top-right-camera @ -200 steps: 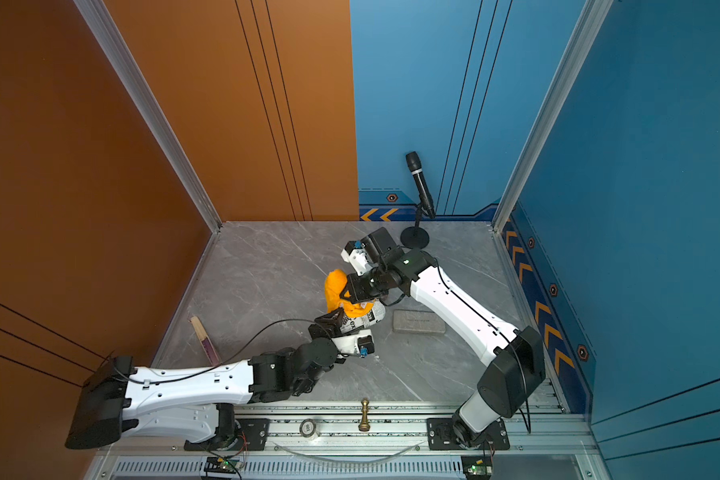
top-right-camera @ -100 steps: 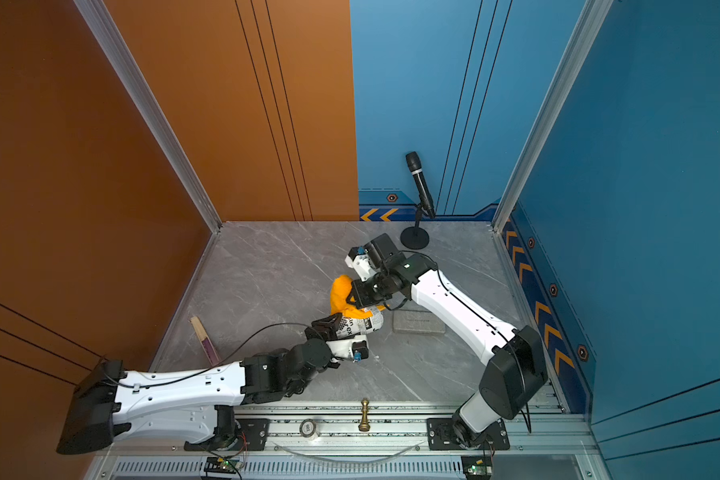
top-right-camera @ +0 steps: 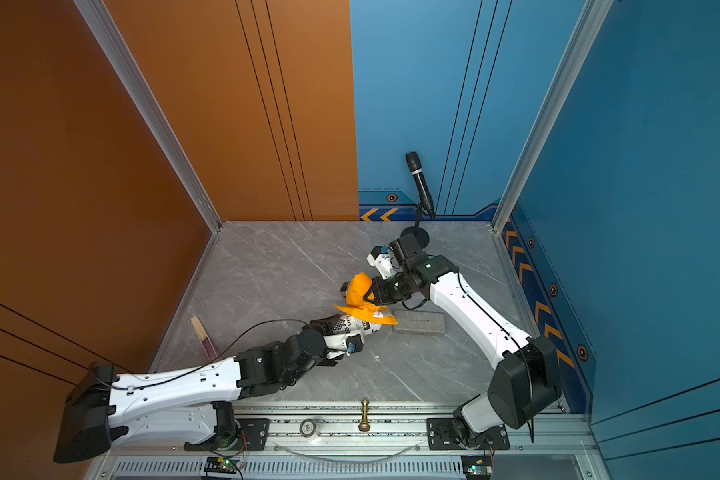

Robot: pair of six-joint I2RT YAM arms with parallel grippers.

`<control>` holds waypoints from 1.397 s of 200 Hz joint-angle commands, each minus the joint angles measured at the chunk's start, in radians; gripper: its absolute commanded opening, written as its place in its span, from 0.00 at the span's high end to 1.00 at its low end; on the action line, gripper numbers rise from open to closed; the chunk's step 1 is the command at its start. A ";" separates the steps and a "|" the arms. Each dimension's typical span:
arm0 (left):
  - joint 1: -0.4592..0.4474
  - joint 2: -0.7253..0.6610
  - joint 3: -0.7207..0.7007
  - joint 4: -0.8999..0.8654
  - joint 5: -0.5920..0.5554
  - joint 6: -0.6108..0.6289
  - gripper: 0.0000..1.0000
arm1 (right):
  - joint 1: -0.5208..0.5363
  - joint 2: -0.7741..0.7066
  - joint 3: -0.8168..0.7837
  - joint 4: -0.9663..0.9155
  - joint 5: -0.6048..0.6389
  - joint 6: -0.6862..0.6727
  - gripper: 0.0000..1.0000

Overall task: Wipe the eyeglass case
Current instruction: Wipe the dirt from the eyeglass case.

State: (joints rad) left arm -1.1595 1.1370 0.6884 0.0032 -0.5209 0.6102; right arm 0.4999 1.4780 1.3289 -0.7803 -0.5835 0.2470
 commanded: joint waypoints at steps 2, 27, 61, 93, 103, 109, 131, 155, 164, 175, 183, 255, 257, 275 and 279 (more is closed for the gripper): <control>0.052 -0.012 0.013 0.076 -0.101 -0.094 0.67 | 0.102 0.018 0.003 -0.112 -0.069 0.016 1.00; 0.061 0.004 0.017 0.087 -0.100 -0.093 0.68 | 0.190 0.084 0.006 -0.021 -0.126 0.064 1.00; 0.099 -0.057 0.001 0.051 -0.076 -0.148 0.68 | 0.058 0.013 -0.069 -0.015 -0.103 0.047 1.00; 0.140 -0.138 -0.025 -0.036 -0.036 -0.216 0.67 | -0.106 -0.098 -0.090 -0.117 0.029 -0.034 1.00; 0.144 -0.156 -0.028 -0.075 -0.024 -0.241 0.68 | -0.137 -0.129 -0.095 -0.119 0.041 -0.042 1.00; 0.147 -0.165 -0.029 -0.098 -0.018 -0.253 0.67 | -0.146 -0.144 -0.098 -0.116 0.050 -0.044 1.00; 0.147 -0.192 -0.026 -0.143 0.016 -0.292 0.68 | -0.137 -0.171 -0.107 -0.096 0.036 -0.053 1.00; 0.147 -0.181 0.005 -0.166 0.056 -0.288 0.67 | -0.062 -0.168 -0.106 -0.073 0.033 -0.055 1.00; 0.148 -0.169 0.028 -0.184 0.077 -0.291 0.67 | -0.036 -0.166 -0.100 -0.071 0.040 -0.054 1.00; 0.143 -0.158 0.046 -0.227 0.103 -0.295 0.67 | -0.017 -0.169 -0.102 -0.043 0.012 -0.024 1.00; 0.138 -0.153 0.048 -0.216 0.119 -0.295 0.67 | -0.002 -0.175 -0.120 0.009 -0.016 0.016 1.00; 0.099 -0.096 0.055 -0.160 0.228 -0.314 0.67 | 0.008 -0.126 -0.133 0.268 -0.087 0.126 1.00; 0.096 -0.094 0.054 -0.160 0.226 -0.314 0.67 | 0.007 -0.126 -0.131 0.270 -0.086 0.128 1.00; 0.079 -0.103 0.032 -0.138 0.184 -0.322 0.68 | 0.000 -0.110 -0.125 0.283 -0.092 0.128 1.00; 0.078 -0.109 0.023 -0.124 0.185 -0.324 0.68 | 0.000 -0.105 -0.127 0.287 -0.098 0.128 1.00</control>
State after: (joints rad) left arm -1.0443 1.0439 0.7025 -0.1856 -0.3851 0.2981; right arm 0.5022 1.3525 1.1748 -0.6205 -0.6296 0.3466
